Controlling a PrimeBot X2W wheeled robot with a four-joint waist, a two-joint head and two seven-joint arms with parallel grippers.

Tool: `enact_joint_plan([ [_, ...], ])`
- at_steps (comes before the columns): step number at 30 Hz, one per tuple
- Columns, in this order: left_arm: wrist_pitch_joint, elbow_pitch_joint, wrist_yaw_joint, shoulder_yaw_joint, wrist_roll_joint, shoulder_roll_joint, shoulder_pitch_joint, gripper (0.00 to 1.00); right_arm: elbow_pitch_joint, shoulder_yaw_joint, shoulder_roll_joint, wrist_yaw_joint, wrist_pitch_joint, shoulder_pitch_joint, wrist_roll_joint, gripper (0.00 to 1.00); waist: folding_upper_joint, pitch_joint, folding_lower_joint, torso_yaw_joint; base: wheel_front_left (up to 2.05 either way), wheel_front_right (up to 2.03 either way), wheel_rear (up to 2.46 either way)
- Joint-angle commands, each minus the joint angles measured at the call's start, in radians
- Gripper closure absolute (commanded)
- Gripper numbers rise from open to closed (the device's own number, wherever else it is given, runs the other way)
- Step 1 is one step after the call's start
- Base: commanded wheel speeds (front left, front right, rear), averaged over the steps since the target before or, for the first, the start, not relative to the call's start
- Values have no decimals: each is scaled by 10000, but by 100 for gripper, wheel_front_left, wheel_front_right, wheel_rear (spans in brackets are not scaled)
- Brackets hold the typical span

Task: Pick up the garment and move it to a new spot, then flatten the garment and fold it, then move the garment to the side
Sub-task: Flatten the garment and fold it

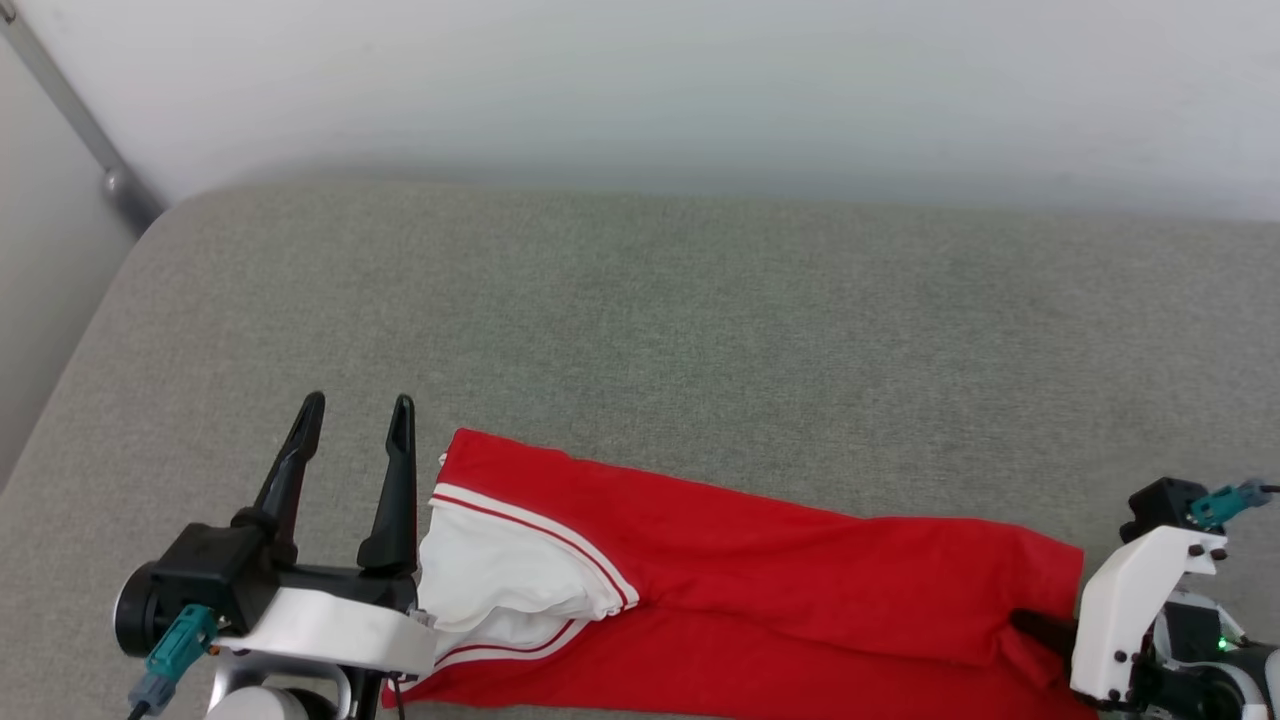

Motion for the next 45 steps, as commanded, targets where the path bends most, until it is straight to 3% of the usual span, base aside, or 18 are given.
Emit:
enact_joint_plan([
  [1, 33, 36, 55, -8, -9, 36, 136, 0, -69, 1, -90, -4, -31, -154, 75, 100, 0, -161, 0, -130, 0, 0, 0],
  [7, 147, -41, 258, 37, -73, 170, 540, 0, -359, -490, -582, -6, 122, 4, 87, 100, 0, -560, 0, -470, 0, 0, 0],
  [18, 166, -107, 444, 50, -84, 163, 746, 0, -1220, -3031, -1043, -6, 937, 102, -425, 100, 0, -566, 0, -874, 0, 0, 0],
  [21, 168, -35, 458, 68, -70, 212, 707, 0, -1351, -3550, -727, -4, 1338, -38, -344, 100, 0, -551, 0, -892, 0, 0, 0],
  [28, 164, 135, 437, -10, 0, 237, 659, 0, -1320, -3966, 1005, -4, 3188, -436, 1399, 100, 0, -578, 0, -758, 0, 0, 0],
  [34, 266, 193, 378, -117, 42, 259, 444, 0, -648, -3012, 1384, -4, 3434, -511, 3308, 100, 0, -476, 0, -444, 0, 0, 0],
  [45, 249, 338, 221, -330, 99, 118, -6, 0, 1180, 1167, 1369, -4, 536, -1337, 6189, 100, 0, -2, 0, 98, 0, 0, 0],
])
